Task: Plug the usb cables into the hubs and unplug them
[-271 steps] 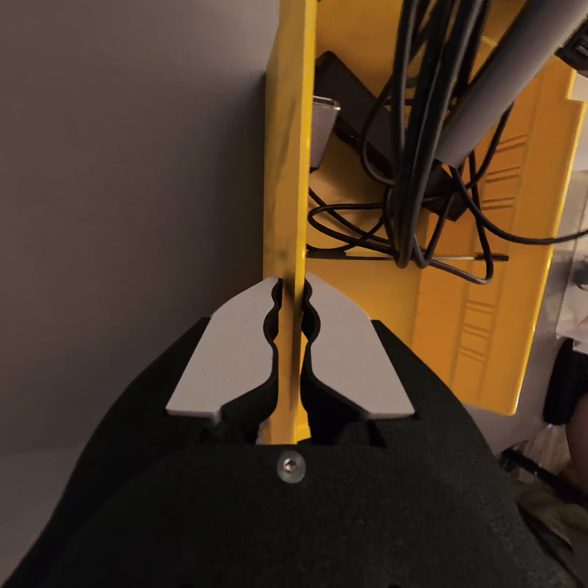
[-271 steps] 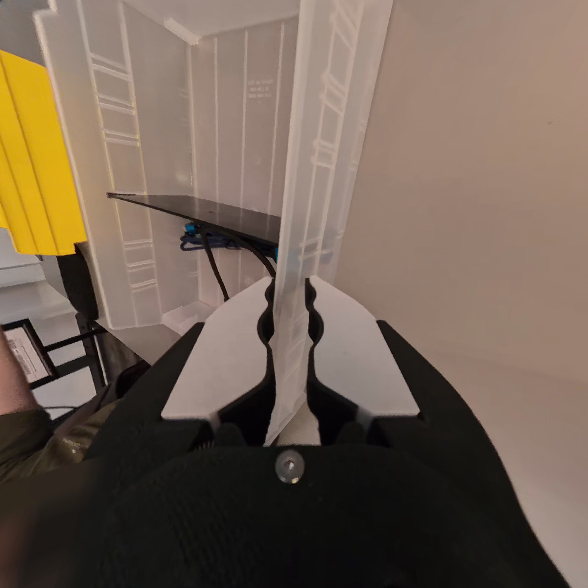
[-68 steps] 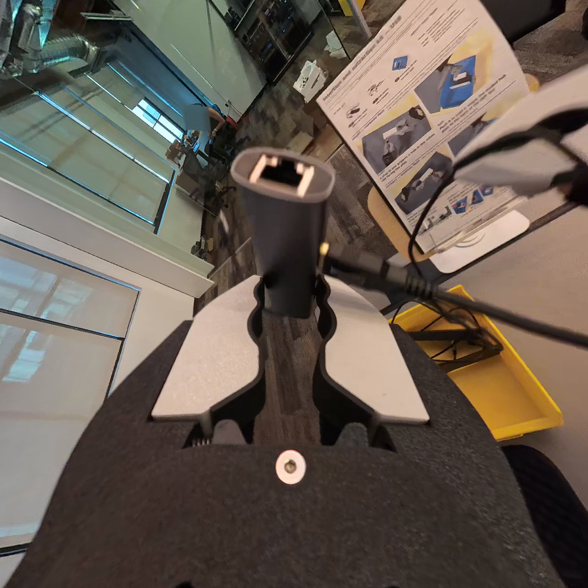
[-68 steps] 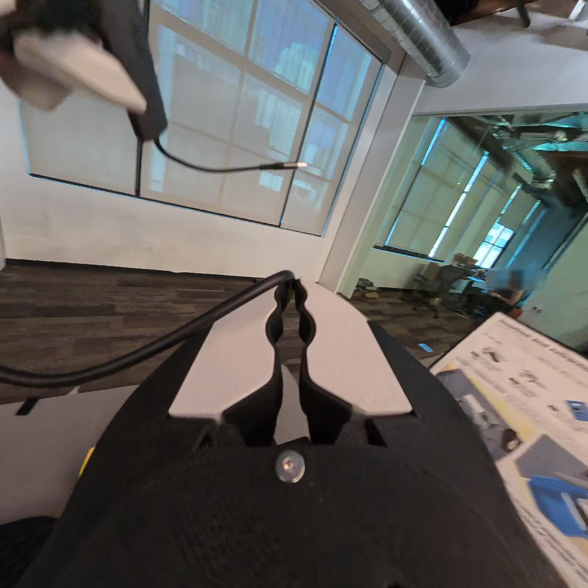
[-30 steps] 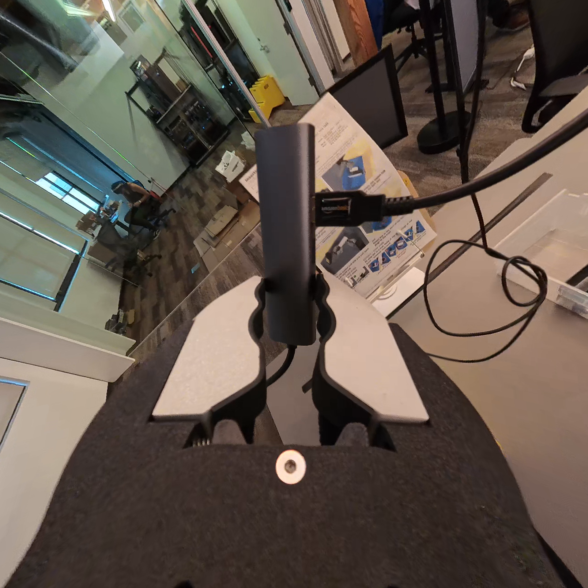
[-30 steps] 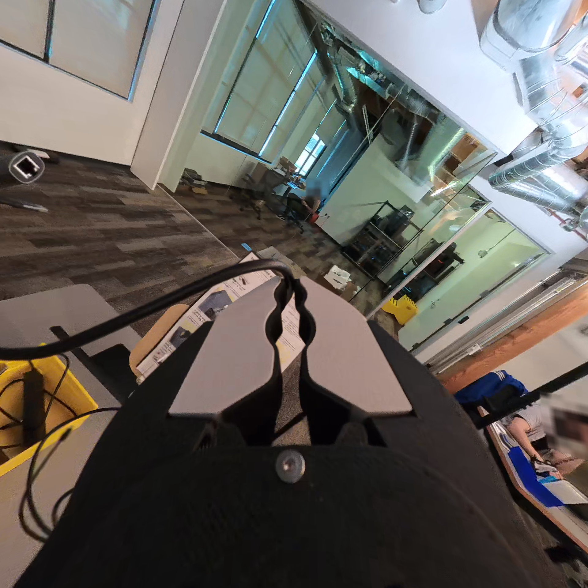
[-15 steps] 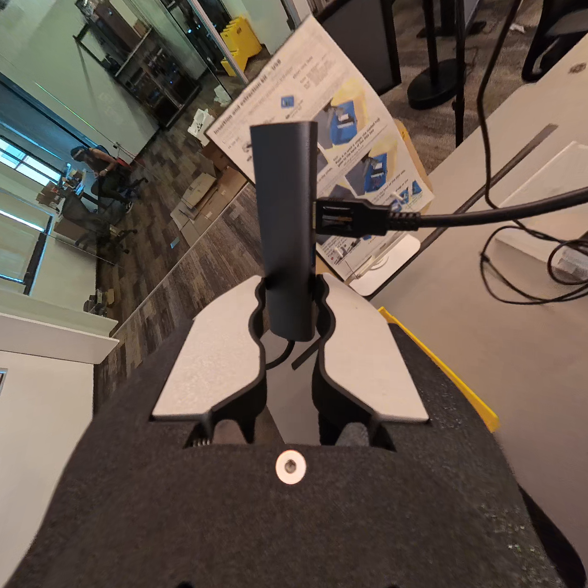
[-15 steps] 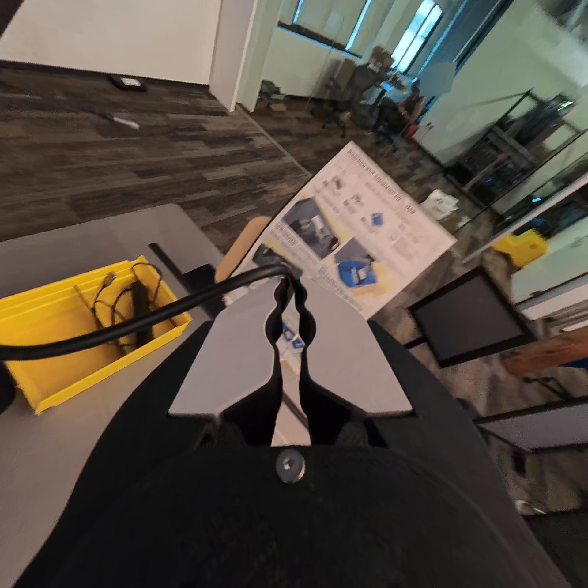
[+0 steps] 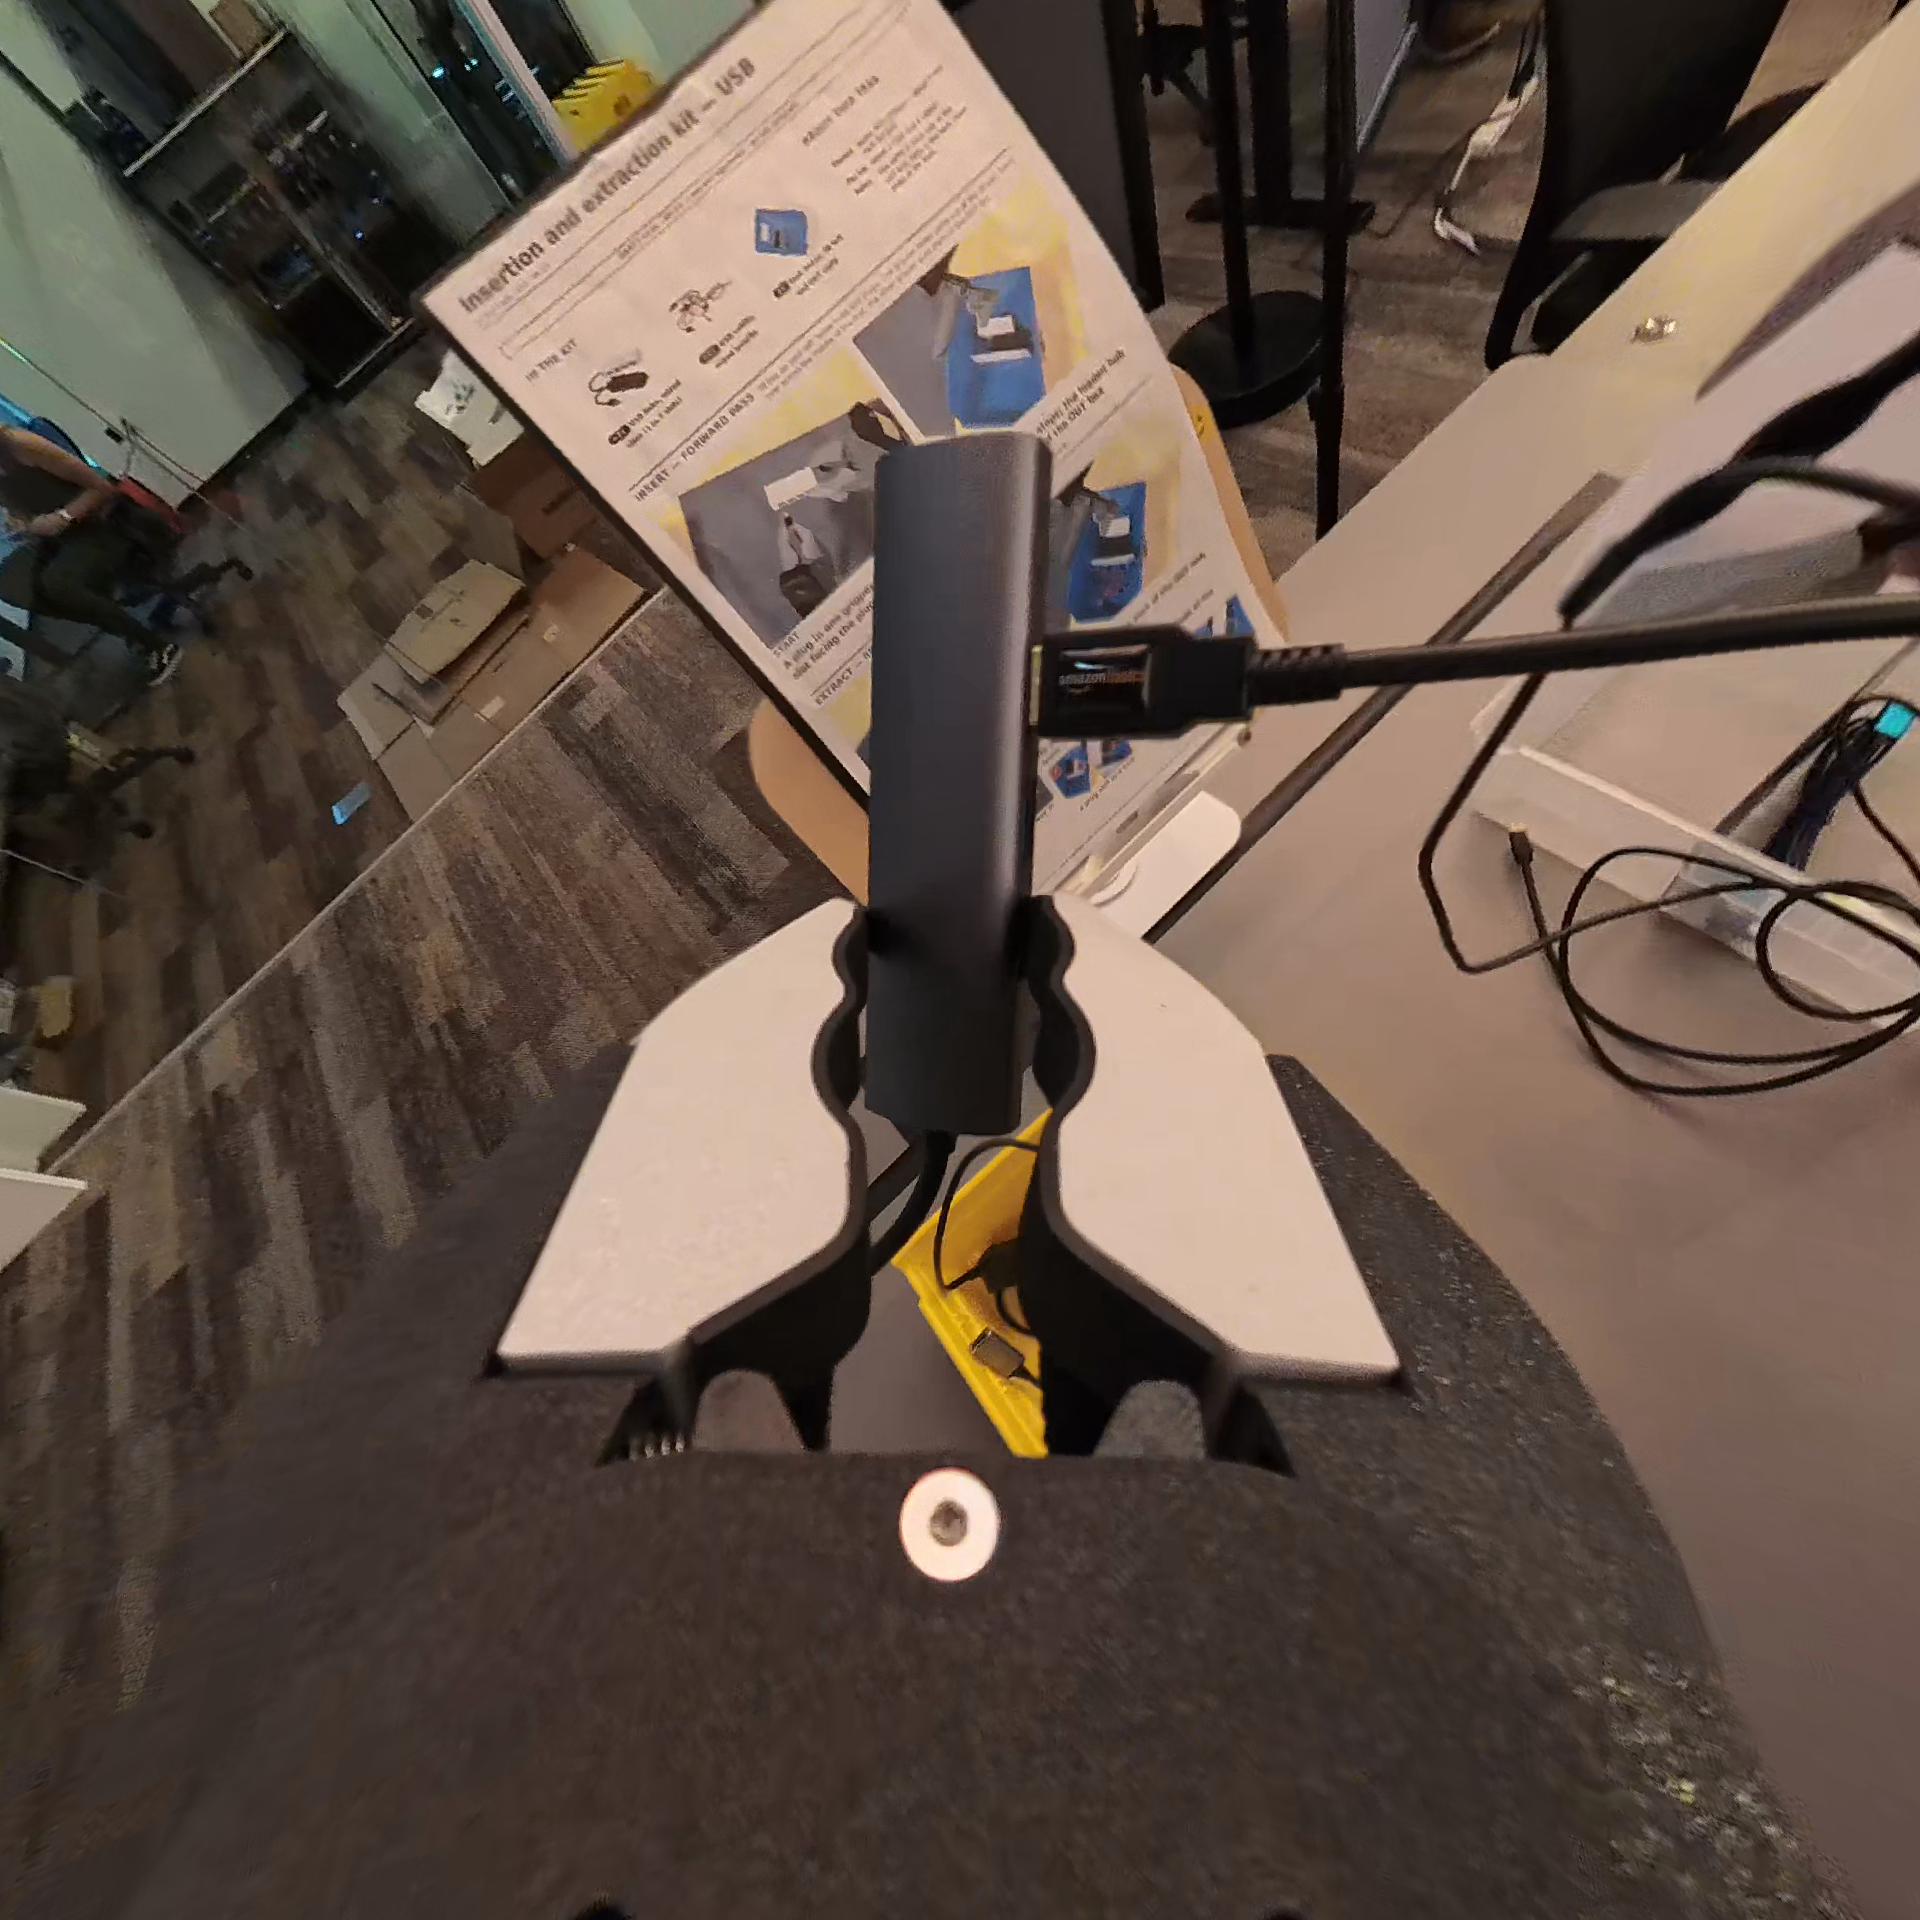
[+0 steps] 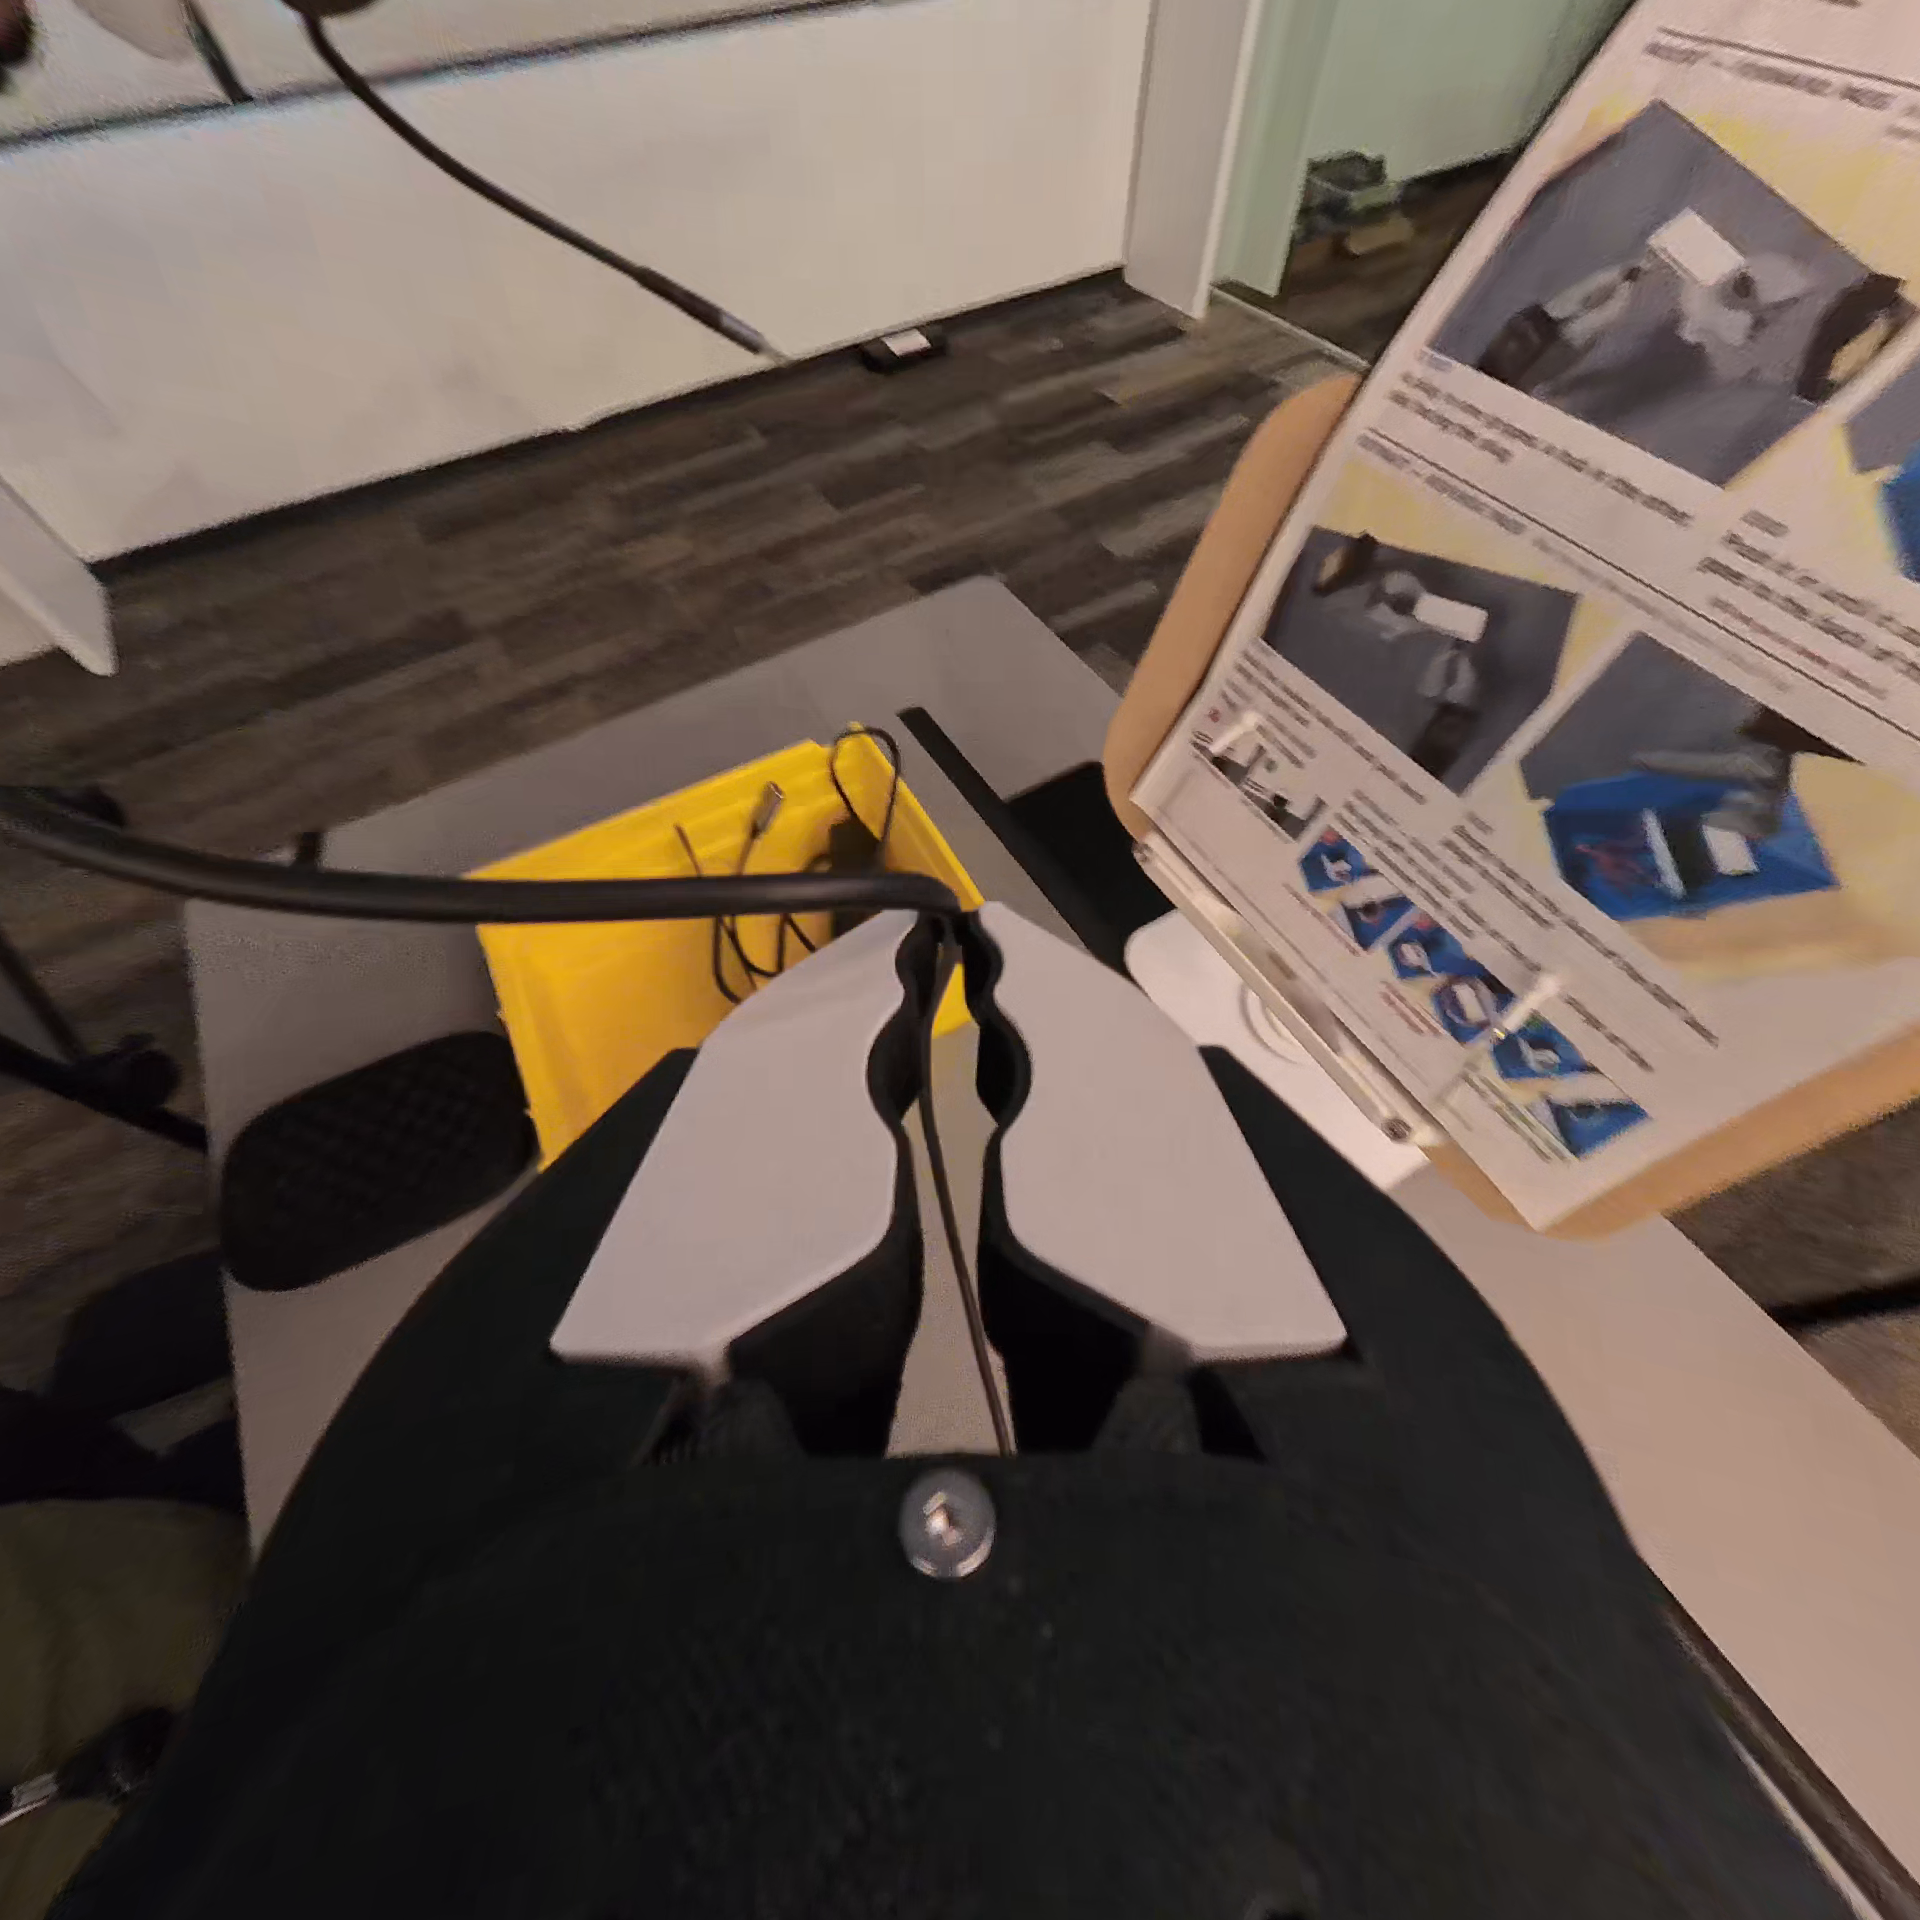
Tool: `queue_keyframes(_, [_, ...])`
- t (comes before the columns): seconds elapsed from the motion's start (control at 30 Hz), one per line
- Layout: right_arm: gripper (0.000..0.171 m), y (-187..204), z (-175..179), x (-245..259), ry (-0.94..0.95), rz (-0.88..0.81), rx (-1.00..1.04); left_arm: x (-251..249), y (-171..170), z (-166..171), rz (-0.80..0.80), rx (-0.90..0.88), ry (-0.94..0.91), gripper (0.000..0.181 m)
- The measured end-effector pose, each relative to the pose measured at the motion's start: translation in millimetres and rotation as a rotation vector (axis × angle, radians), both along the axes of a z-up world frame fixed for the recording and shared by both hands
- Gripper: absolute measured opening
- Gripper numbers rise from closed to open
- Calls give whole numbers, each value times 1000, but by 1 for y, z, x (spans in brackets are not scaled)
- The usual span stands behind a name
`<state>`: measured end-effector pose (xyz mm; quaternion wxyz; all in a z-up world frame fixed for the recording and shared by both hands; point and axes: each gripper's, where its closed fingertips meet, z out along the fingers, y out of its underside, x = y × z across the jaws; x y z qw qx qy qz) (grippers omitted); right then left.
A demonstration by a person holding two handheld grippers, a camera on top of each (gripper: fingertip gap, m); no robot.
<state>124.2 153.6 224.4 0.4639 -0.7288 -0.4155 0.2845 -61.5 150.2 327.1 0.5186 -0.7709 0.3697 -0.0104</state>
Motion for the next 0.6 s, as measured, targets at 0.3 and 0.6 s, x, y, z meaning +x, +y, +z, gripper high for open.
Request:
queue_keyframes(0.3, [5, 2, 86, -49, 24, 61, 116, -4, 9, 52, 24, 46, -60, 28])
queue_keyframes(0.6, [5, 9, 124, -43, -25, -12, 209, 15, 4, 51, -20, 68, -31, 28])
